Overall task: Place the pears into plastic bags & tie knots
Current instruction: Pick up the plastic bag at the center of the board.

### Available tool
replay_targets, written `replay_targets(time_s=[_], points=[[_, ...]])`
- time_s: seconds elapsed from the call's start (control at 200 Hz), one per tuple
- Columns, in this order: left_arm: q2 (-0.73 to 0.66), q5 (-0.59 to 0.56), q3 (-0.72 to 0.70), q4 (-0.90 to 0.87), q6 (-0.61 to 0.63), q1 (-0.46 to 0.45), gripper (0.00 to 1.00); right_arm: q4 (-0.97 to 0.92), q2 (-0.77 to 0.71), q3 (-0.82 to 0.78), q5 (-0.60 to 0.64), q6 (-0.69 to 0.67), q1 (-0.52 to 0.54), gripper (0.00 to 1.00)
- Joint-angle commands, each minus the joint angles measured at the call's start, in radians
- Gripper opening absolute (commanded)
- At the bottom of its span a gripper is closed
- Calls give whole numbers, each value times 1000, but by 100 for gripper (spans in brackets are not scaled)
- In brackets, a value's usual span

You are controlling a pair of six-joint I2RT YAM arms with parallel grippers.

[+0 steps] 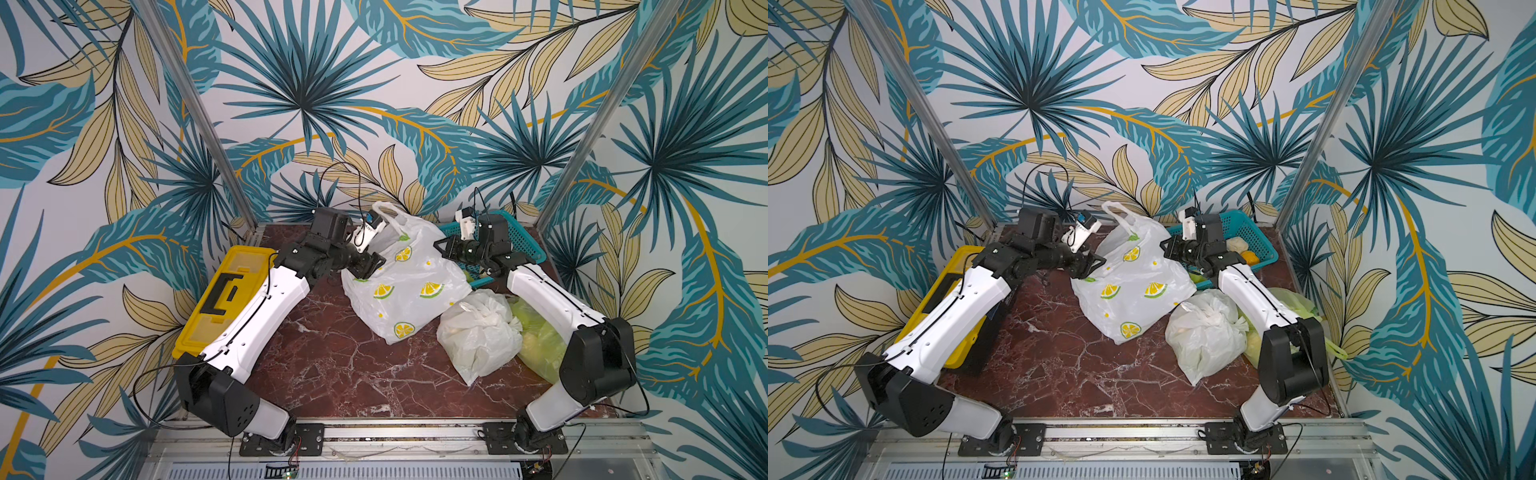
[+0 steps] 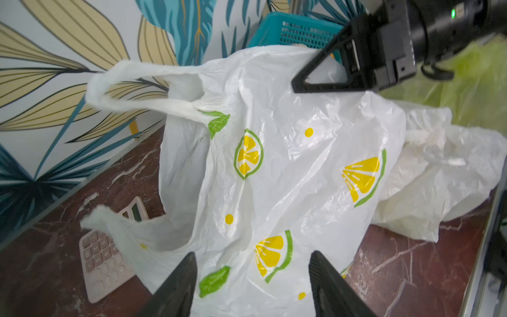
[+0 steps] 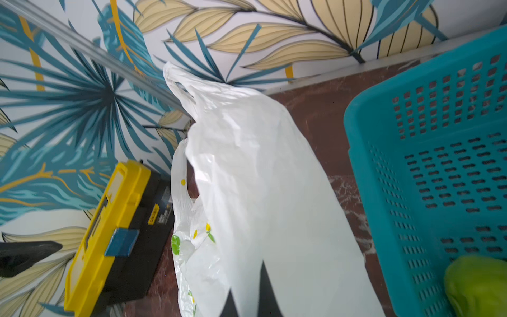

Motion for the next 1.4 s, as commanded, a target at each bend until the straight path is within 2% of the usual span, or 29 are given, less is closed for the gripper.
replay_targets(time_s=[0.0,0.075,0.165,0.476,0.631,0.696,0.741,0.786,0.841,0.861,0.901,0.951,0.991,1.051,1.192,1.302,1.392], points=[[-6,-46,40,8,-305,100,67,379,-47,-119,46,135,-1,0],[-2,-28,32,10,-453,169,70,537,-68,-191,46,161,-1,0],[27,-58,24,44,-513,206,73,624,-91,-247,29,152,-1,0],[343,-85,283,82,-486,187,84,709,-159,-377,26,184,1,0],[460,-181,367,82,-453,153,86,711,-194,-406,21,202,2,0],[509,-185,404,83,-456,146,80,715,-199,-417,21,217,2,0],[537,-177,426,85,-465,146,69,712,-201,-421,20,222,2,0],[546,-176,427,119,-463,146,53,698,-202,-421,20,228,2,0],[536,-195,400,184,-462,147,23,689,-205,-421,18,238,2,0],[527,-195,389,207,-459,146,13,681,-209,-421,15,238,2,5],[508,-182,378,236,-445,146,0,635,-222,-414,29,232,-5,19],[481,-164,375,238,-419,144,0,511,-251,-392,72,195,-18,39],[448,-152,358,239,-406,141,0,404,-273,-357,114,147,-33,48],[390,-136,318,240,-389,139,0,222,-298,-304,203,87,-61,56],[270,-71,230,269,-350,139,0,-93,-247,-166,396,36,-180,62],[230,32,226,270,-344,131,0,-261,-89,-6,533,-63,-226,65],[202,84,214,269,-323,115,0,-330,51,125,640,-155,-239,68]])
